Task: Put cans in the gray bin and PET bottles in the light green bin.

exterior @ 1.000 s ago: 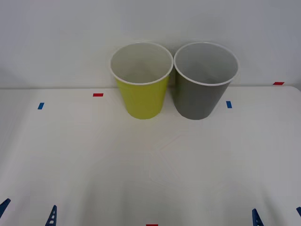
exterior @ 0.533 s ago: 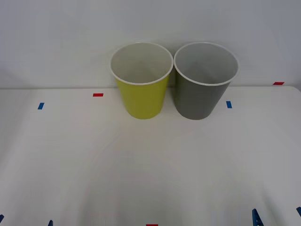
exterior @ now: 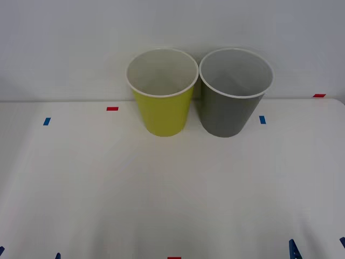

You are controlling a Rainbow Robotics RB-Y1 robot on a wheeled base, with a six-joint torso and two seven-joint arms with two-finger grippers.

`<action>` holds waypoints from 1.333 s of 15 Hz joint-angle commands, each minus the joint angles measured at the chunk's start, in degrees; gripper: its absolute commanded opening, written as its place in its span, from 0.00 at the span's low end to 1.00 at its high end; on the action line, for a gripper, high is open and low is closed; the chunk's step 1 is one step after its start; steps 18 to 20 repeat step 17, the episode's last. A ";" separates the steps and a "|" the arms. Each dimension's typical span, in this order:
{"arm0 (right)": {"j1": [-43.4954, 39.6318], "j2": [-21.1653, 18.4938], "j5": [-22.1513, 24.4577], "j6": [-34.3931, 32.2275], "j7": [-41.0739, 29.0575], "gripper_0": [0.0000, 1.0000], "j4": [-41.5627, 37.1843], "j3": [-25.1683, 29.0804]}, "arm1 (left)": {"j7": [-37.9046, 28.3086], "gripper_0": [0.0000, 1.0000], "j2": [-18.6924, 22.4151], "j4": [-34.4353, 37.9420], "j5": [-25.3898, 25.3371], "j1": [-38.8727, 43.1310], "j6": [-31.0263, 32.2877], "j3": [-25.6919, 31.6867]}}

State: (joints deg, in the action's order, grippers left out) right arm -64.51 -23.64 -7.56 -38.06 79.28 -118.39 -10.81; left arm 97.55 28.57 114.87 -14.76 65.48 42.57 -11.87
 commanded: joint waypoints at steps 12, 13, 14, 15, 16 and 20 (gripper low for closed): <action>0.00 0.00 0.00 0.00 0.00 1.00 0.00 0.00 | 0.01 1.00 0.00 0.00 -0.01 0.00 -0.03 0.01; 0.00 0.00 0.00 0.00 0.00 1.00 0.00 0.00 | 0.01 1.00 0.00 0.00 -0.01 0.00 -0.03 0.01; 0.00 0.00 0.00 0.00 0.00 1.00 0.00 0.00 | 0.01 1.00 0.00 0.00 -0.01 0.00 -0.03 0.01; 0.00 0.00 0.00 0.00 0.00 1.00 0.00 0.00 | 0.01 1.00 0.00 0.00 -0.01 0.00 -0.03 0.01; 0.00 0.00 0.00 0.00 0.00 1.00 0.00 0.00 | 0.01 1.00 0.00 0.00 -0.01 0.00 -0.03 0.01; 0.00 0.00 0.00 0.00 0.00 1.00 0.00 0.00 | 0.01 1.00 0.00 0.00 -0.01 0.00 -0.03 0.01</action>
